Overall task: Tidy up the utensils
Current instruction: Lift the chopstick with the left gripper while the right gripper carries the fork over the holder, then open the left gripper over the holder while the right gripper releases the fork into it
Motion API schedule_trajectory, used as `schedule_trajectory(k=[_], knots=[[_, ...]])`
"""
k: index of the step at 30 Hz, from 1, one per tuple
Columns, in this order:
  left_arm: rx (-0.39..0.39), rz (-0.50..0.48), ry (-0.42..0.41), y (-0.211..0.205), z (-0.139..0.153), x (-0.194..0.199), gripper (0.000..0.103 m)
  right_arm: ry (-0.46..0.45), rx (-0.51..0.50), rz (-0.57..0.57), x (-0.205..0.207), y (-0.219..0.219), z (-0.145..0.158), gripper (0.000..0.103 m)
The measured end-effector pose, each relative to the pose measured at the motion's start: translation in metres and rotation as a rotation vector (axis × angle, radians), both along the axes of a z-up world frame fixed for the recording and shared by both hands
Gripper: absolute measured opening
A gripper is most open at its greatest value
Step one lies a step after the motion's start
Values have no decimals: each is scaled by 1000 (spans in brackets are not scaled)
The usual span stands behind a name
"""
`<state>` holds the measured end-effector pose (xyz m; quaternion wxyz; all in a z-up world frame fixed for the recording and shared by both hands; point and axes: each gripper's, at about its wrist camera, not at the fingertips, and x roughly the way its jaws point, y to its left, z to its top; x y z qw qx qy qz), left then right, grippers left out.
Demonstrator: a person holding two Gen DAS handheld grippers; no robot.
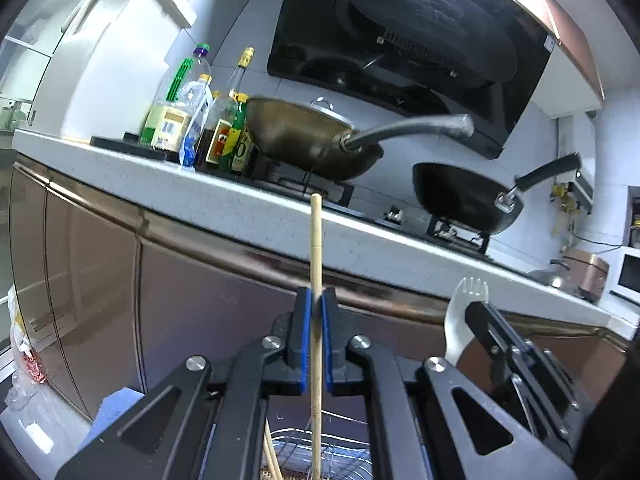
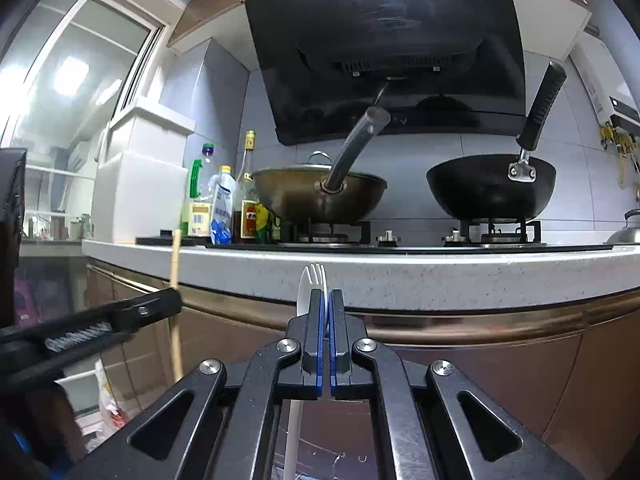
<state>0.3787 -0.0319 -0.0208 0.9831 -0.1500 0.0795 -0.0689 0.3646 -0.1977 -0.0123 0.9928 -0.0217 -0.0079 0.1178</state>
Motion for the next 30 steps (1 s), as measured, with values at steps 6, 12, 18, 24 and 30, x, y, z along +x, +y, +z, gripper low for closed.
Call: schedule_trajectory(k=[6, 12, 18, 24, 30], knots=[[2, 42, -3, -6, -33, 14, 5, 4, -7, -32, 8, -2, -27, 2], [31, 35, -1, -7, -46, 12, 9, 58, -8, -33, 10, -6, -50, 4], [27, 17, 28, -1, -43, 5, 28, 83, -22, -36, 0, -8, -53, 24], [26, 21, 40, 12, -28, -19, 28, 105, -12, -50, -17, -17, -47, 24], [79, 35, 62, 20, -16, -59, 40, 129, -21, -45, -49, -17, -35, 34]])
